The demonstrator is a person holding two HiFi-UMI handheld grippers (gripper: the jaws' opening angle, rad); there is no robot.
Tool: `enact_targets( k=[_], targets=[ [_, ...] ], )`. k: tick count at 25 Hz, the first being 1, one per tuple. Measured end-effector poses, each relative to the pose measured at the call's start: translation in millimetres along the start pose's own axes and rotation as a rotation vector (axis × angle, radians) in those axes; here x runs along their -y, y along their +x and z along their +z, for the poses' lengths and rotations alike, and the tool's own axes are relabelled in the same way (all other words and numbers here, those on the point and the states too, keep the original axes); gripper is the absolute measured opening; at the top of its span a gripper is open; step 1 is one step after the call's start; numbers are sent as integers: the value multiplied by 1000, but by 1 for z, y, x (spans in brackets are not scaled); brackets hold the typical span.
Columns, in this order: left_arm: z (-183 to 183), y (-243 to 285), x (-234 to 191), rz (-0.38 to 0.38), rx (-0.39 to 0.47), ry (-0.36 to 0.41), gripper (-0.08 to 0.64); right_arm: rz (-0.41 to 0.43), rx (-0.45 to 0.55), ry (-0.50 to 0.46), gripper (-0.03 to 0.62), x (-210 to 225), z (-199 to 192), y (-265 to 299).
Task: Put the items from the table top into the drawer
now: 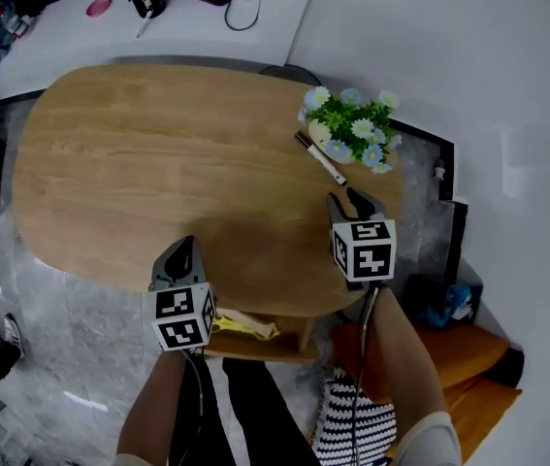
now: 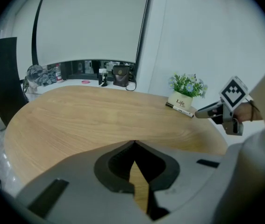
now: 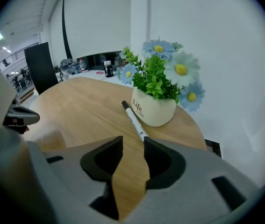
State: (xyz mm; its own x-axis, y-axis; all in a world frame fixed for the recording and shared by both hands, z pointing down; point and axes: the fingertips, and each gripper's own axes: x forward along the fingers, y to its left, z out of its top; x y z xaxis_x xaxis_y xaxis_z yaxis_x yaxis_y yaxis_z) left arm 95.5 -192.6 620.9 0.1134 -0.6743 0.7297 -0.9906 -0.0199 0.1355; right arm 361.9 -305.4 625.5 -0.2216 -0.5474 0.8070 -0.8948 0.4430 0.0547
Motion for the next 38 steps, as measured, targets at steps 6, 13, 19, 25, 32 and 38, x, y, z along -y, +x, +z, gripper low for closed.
enact_targets(
  k=[6,13,19,25,32,38],
  targets=[
    [3,1,-8,11,11,-29,0,-36,0,-4,143,13,8,24],
    [1,5,-13,31,16,-58,0,-9,-27,-69,155,15,10,44],
    [-4,3,-13,32,7,-68,0,49,-43,-95,81,5,7,49],
    [-11,1,-11,33,-2,-75,0,44,-66,-186,61,0,7,49],
    [-13,-6,-18,33,0,-65,0,35,-53,-177,60,-9,4,37],
    [-19,-18,-28,40,3,-79,0,60,-31,-149,60,-29,2,19]
  ],
)
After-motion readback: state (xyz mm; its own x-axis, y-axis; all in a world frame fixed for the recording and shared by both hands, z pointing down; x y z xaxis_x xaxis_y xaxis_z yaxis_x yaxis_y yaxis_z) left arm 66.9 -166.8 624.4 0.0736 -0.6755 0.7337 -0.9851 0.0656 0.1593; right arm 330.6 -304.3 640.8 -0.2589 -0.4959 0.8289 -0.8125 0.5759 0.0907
